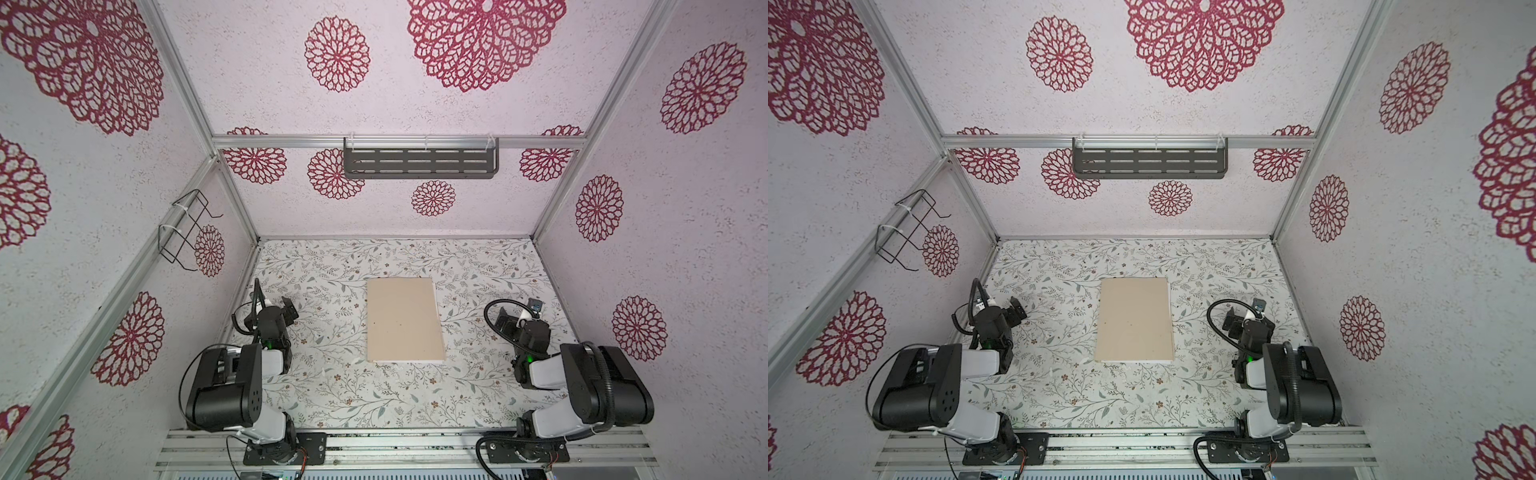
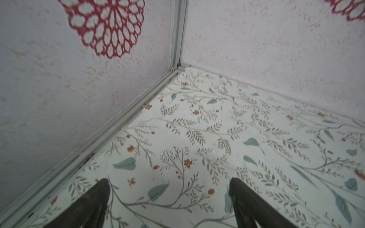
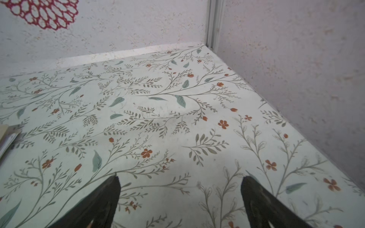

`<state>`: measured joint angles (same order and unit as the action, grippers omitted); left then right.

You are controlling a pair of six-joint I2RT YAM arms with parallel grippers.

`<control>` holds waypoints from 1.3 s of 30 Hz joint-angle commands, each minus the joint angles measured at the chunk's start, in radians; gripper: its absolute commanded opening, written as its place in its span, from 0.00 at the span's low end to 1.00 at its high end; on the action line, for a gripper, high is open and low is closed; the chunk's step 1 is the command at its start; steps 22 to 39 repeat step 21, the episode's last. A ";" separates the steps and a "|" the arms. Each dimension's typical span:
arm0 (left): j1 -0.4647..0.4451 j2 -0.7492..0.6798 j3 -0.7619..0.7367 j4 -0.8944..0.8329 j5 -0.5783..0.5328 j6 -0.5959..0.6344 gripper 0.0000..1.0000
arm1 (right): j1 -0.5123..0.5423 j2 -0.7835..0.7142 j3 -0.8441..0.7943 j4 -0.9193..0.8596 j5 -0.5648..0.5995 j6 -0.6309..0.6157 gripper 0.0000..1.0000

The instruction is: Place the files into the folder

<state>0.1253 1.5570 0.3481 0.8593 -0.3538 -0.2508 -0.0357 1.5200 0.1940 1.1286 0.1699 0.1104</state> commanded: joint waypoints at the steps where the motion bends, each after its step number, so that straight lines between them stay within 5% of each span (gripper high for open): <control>1: 0.007 -0.030 0.033 0.048 0.033 0.041 0.97 | -0.003 0.008 -0.003 0.186 -0.051 -0.034 0.99; 9: -0.009 0.004 0.051 0.076 0.013 0.075 0.97 | 0.036 0.000 0.075 0.016 -0.047 -0.092 0.99; 39: -0.051 0.008 0.052 0.090 -0.021 0.117 0.97 | 0.036 0.005 0.079 0.021 -0.052 -0.092 0.99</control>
